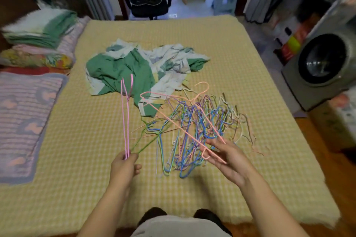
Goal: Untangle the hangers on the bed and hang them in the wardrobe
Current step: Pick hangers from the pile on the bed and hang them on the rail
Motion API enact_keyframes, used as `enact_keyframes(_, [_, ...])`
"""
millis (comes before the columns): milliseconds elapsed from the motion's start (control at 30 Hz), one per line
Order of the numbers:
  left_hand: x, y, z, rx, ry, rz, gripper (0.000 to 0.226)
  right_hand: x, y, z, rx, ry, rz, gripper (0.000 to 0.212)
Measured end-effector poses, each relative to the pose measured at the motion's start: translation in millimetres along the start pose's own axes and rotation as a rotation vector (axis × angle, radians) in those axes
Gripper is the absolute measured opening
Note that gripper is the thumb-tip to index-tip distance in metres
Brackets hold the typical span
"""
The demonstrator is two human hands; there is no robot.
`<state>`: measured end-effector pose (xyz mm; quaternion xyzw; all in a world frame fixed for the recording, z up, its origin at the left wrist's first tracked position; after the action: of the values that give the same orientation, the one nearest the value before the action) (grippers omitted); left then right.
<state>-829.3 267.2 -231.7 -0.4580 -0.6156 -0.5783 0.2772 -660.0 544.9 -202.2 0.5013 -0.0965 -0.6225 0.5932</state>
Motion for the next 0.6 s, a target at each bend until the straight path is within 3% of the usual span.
enact_keyframes(133, [24.4,0.0,44.4,-0.105,-0.038,0.042,0.008,-16.1,17.0,-21.5,0.018,-0.078,-0.065,0.015])
enact_keyframes(200, [34.9,7.6,69.5,-0.219,0.002,0.035,0.008,-19.3,27.4,-38.2,0.064,-0.084,-0.116,0.025])
enact_keyframes(267, [41.7,19.0,90.9,-0.359,0.074,-0.001,0.015,-17.5,40.1,-56.2,0.166,-0.080,-0.189,0.034])
enact_keyframes(367, [43.2,40.3,115.8,-0.595,0.168,-0.129,0.033,-13.1,67.3,-79.9,0.367,-0.091,-0.329,0.027])
enact_keyframes(500, [32.7,60.0,132.0,-0.962,-0.022,-0.187,0.051,13.9,111.8,-104.5,0.612,-0.135,-0.464,0.026])
enact_keyframes(600, [22.0,62.6,130.9,-1.130,-0.297,-0.065,0.048,64.1,155.7,-118.4,0.757,-0.229,-0.542,0.029])
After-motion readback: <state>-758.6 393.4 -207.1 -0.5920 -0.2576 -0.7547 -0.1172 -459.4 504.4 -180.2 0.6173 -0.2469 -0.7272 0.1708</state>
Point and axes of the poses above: each hand's wrist, its own y-axis away from the middle knuckle, its own z-axis out of the palm, x = y × z, the point moved 9 cm from there along -y, towards the middle knuckle, and after that the axes turned 7 degrees about z, right-handed, at the moved point
